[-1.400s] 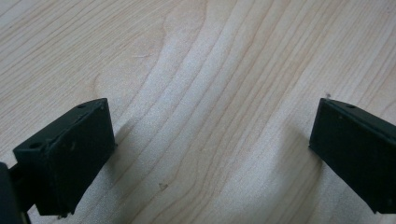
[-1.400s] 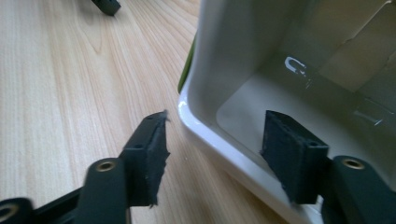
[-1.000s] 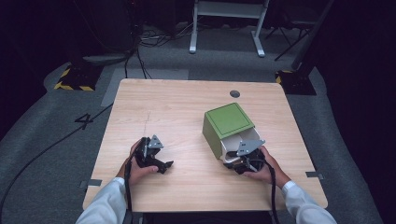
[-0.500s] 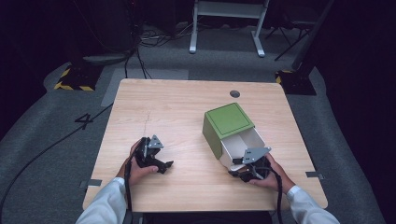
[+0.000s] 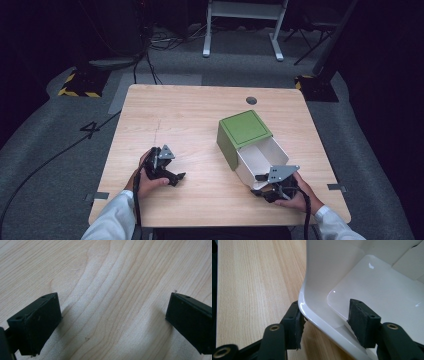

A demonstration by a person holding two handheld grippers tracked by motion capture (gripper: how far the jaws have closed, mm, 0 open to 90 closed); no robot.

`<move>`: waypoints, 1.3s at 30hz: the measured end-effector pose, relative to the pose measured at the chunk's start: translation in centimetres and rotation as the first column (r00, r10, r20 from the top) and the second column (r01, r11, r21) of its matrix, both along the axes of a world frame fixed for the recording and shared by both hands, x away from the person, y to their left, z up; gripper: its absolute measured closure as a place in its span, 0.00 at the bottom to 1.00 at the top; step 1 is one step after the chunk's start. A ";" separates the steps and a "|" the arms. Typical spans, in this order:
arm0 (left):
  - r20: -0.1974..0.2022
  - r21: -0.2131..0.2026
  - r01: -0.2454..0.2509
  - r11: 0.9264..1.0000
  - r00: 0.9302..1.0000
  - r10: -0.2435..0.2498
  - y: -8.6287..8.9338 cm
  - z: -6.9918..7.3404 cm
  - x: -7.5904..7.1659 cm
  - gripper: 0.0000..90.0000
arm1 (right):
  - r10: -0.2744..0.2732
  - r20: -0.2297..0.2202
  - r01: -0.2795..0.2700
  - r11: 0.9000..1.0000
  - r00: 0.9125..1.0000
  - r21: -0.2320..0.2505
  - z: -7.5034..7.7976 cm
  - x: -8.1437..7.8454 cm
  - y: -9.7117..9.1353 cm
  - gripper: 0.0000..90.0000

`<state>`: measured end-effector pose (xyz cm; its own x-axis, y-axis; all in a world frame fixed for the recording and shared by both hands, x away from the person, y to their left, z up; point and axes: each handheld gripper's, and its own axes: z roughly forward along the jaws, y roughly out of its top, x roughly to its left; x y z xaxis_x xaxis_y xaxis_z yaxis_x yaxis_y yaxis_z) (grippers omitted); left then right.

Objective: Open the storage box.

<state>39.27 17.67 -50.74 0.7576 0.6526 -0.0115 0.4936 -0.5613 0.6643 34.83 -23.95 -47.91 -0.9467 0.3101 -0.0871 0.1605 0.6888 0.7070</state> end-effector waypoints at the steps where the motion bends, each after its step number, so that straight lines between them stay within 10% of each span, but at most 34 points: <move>1: 0.000 0.000 0.000 1.000 1.000 0.000 0.0 0.0 0.0 0.00 | 0.001 0.001 -0.001 1.000 1.000 -0.002 0.0 0.0 0.0 0.53; 39: -0.001 -0.001 0.001 1.000 1.000 -0.001 0.0 0.0 0.0 0.00 | -0.011 -0.002 0.011 1.000 1.000 -0.002 0.2 -1.0 -0.8 0.41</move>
<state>39.25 17.69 -50.74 0.7583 0.6517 -0.0132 0.4937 -0.5610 0.6645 33.78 -24.79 -47.76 -0.9436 0.3198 -0.0860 0.1692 0.6887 0.7051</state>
